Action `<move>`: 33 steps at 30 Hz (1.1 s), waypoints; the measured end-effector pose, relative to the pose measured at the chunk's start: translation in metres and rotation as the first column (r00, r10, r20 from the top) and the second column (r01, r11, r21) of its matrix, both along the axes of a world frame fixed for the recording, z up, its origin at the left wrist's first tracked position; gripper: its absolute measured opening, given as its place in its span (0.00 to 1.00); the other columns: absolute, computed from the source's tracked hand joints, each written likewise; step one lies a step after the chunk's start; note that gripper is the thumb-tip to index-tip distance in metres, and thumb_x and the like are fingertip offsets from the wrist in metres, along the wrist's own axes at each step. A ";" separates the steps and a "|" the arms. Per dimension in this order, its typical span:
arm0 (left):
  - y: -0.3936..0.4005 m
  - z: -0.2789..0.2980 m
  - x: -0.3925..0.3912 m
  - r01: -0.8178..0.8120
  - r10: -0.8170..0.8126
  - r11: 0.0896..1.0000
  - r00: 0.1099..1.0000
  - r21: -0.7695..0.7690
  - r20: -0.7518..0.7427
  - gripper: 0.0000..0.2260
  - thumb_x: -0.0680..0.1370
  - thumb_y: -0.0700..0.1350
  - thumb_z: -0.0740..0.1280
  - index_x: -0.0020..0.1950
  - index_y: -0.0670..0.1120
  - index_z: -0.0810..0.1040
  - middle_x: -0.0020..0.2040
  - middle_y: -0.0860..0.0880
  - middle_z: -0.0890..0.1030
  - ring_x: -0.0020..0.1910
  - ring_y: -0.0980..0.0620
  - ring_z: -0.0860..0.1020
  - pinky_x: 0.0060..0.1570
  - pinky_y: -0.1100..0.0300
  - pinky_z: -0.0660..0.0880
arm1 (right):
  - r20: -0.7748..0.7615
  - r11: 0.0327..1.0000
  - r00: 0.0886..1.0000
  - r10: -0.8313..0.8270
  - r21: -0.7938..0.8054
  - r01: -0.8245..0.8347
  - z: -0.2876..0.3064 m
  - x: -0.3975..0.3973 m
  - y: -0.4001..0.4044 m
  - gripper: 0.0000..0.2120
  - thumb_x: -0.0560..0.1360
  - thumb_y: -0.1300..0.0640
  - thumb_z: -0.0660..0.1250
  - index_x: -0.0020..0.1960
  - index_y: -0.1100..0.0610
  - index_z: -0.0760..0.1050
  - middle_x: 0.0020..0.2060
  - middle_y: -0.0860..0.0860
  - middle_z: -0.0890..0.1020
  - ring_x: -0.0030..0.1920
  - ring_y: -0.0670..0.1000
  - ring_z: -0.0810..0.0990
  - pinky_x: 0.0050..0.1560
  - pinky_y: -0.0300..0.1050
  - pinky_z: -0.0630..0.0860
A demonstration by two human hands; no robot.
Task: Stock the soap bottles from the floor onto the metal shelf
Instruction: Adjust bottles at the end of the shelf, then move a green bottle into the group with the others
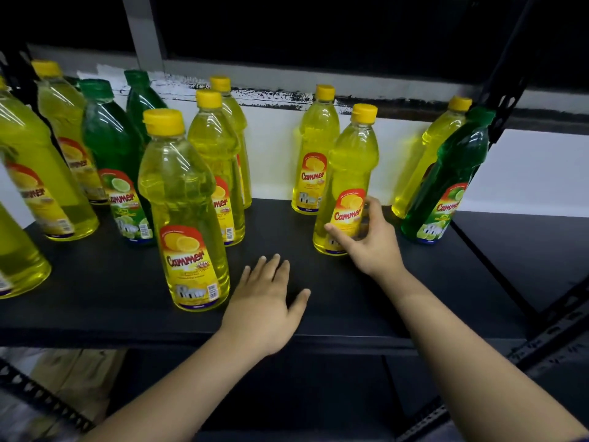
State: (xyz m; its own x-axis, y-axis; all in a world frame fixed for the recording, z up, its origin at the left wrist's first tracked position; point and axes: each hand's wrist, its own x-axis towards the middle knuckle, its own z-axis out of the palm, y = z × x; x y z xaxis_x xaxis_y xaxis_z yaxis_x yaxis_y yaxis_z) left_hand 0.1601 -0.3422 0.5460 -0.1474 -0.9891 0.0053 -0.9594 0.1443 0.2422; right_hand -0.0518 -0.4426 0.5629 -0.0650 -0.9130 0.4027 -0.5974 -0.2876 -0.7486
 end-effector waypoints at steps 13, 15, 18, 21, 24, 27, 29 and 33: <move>-0.001 0.000 0.009 0.018 -0.018 1.000 1.000 0.009 0.022 0.34 0.84 0.66 0.47 0.86 0.50 0.49 0.86 0.51 0.47 0.84 0.50 0.44 0.81 0.52 0.40 | -0.028 0.998 0.998 -0.054 -0.021 0.053 0.002 0.046 -0.017 0.40 0.71 0.34 0.77 0.75 0.47 0.64 0.61 0.47 0.83 0.60 0.51 0.84 0.61 0.55 0.81; 0.000 0.000 0.010 0.022 -0.022 1.000 0.999 0.016 0.023 0.34 0.84 0.66 0.47 0.86 0.50 0.49 0.86 0.51 0.47 0.84 0.50 0.44 0.81 0.52 0.40 | -0.026 0.998 0.998 -0.059 -0.025 0.058 -0.001 0.045 -0.014 0.40 0.71 0.33 0.77 0.75 0.47 0.65 0.62 0.47 0.83 0.61 0.50 0.83 0.62 0.55 0.81; 0.000 0.000 0.010 0.027 -0.027 0.999 0.999 0.023 0.018 0.34 0.84 0.66 0.47 0.85 0.50 0.49 0.86 0.51 0.47 0.84 0.50 0.43 0.82 0.51 0.40 | -0.025 0.997 0.998 -0.058 -0.052 0.057 -0.003 0.043 -0.009 0.40 0.70 0.33 0.77 0.74 0.48 0.66 0.61 0.45 0.83 0.60 0.49 0.83 0.62 0.55 0.81; -0.001 0.000 0.010 0.023 -0.023 1.000 1.000 0.017 0.017 0.34 0.84 0.66 0.47 0.85 0.50 0.49 0.86 0.51 0.47 0.84 0.50 0.44 0.82 0.51 0.41 | -0.024 0.997 0.999 -0.048 -0.066 0.047 -0.004 0.043 -0.007 0.40 0.70 0.32 0.77 0.74 0.48 0.66 0.59 0.44 0.83 0.58 0.48 0.84 0.61 0.55 0.82; -0.001 0.001 0.010 0.022 -0.022 1.000 0.999 0.016 0.023 0.34 0.84 0.66 0.48 0.85 0.50 0.49 0.86 0.51 0.47 0.84 0.49 0.44 0.82 0.50 0.42 | -0.015 0.997 0.999 -0.052 -0.066 0.051 -0.003 0.044 -0.006 0.41 0.69 0.32 0.77 0.74 0.47 0.66 0.60 0.44 0.83 0.58 0.48 0.84 0.60 0.54 0.82; -0.001 0.000 0.010 0.029 -0.029 1.000 0.999 0.011 0.014 0.34 0.84 0.66 0.48 0.85 0.50 0.50 0.86 0.50 0.48 0.84 0.49 0.44 0.82 0.50 0.42 | 0.006 0.999 1.000 -0.024 -0.036 0.024 -0.002 0.043 -0.004 0.42 0.68 0.32 0.78 0.74 0.47 0.65 0.59 0.44 0.82 0.57 0.46 0.83 0.59 0.51 0.82; -0.003 0.000 0.010 0.034 -0.034 0.999 0.999 0.000 -0.011 0.34 0.84 0.66 0.50 0.85 0.50 0.51 0.86 0.50 0.49 0.84 0.49 0.45 0.82 0.49 0.42 | 0.044 1.000 0.999 0.015 -0.014 -0.014 -0.001 0.040 -0.002 0.42 0.68 0.34 0.79 0.74 0.47 0.66 0.59 0.42 0.81 0.57 0.46 0.82 0.59 0.49 0.82; 0.003 0.003 0.008 0.042 -0.056 0.993 0.989 -0.107 -0.135 0.33 0.83 0.64 0.56 0.85 0.51 0.55 0.84 0.52 0.56 0.83 0.50 0.54 0.81 0.52 0.52 | 0.173 0.998 0.985 -0.001 -0.057 0.012 0.001 0.025 0.007 0.39 0.72 0.31 0.73 0.75 0.49 0.67 0.63 0.47 0.81 0.60 0.47 0.82 0.60 0.50 0.81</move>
State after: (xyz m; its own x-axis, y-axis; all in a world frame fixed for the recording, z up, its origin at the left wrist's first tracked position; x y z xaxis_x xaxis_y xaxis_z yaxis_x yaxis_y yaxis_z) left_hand 0.1682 -0.3390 0.5490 -0.1863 -0.9737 0.1312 -0.9092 0.2215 0.3526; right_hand -0.0273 -0.4353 0.5643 -0.1440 -0.8878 0.4371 -0.4628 -0.3300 -0.8227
